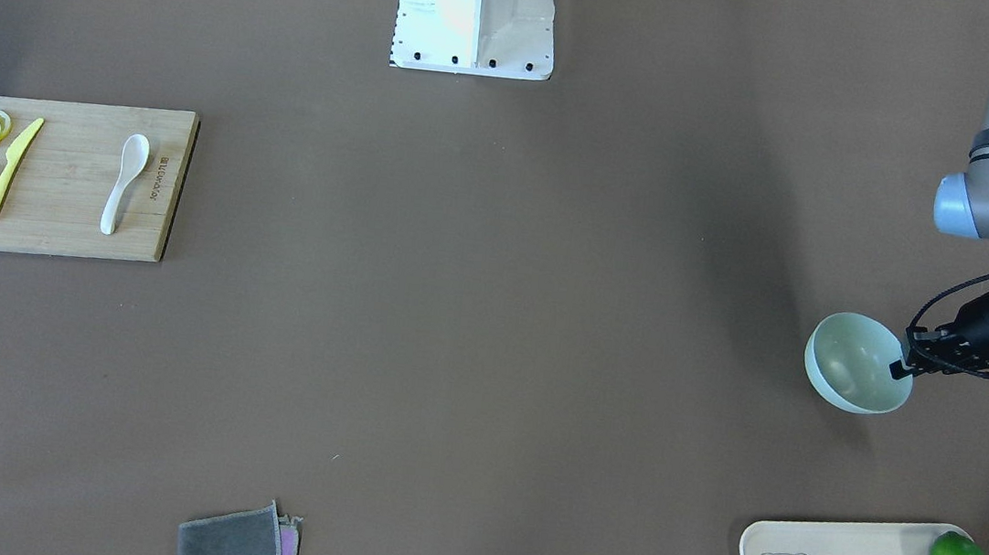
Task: Place spoon in bowl
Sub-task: 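Reach the left gripper to the pale green bowl and grasp its rim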
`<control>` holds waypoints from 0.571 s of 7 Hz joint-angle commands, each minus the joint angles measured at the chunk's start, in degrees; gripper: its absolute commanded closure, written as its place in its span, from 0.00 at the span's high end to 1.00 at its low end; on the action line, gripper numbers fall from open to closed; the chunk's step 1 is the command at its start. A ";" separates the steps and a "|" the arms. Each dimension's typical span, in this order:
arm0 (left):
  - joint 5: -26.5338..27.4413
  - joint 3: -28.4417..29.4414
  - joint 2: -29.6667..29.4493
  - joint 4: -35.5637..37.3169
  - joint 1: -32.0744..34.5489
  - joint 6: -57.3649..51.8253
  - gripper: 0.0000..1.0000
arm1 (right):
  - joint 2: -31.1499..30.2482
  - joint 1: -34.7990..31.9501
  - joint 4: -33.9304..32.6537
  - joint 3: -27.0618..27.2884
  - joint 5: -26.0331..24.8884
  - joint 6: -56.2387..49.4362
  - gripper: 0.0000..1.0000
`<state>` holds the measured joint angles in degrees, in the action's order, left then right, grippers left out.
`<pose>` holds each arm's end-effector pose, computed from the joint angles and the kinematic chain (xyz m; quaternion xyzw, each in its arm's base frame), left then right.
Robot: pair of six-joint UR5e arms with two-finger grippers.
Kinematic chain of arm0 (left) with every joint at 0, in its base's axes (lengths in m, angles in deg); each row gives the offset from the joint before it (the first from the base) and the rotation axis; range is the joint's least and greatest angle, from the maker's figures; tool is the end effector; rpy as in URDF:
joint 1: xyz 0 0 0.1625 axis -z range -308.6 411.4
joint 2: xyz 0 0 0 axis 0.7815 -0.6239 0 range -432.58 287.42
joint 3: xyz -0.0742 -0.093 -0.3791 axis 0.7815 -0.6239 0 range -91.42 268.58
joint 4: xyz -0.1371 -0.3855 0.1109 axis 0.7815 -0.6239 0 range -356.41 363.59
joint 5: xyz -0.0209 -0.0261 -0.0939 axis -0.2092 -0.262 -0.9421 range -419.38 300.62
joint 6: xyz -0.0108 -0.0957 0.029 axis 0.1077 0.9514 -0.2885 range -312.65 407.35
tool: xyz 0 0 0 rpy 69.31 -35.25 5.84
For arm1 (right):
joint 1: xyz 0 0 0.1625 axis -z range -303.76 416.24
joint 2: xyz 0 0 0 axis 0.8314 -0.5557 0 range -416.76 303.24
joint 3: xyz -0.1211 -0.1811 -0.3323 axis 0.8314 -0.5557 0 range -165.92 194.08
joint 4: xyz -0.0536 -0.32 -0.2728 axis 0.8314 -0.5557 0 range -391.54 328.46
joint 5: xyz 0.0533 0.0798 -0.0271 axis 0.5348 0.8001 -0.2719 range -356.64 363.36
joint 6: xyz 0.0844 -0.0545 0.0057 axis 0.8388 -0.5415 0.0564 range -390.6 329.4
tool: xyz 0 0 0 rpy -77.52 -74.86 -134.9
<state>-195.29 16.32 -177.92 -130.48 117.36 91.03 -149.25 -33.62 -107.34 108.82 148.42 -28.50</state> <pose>0.2001 -0.5985 0.5485 0.0688 0.4852 -0.0101 0.8716 0.0495 -0.4968 0.5707 0.1180 -0.4598 -0.0511 0.8786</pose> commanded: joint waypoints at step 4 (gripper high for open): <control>9.69 -9.88 -18.30 10.34 -11.58 31.10 0.00 | 0.47 0.03 0.21 -0.35 0.67 0.01 1.00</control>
<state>-193.23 10.21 -192.54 -126.22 112.13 117.36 -149.08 -33.61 -107.34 108.84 148.95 -28.49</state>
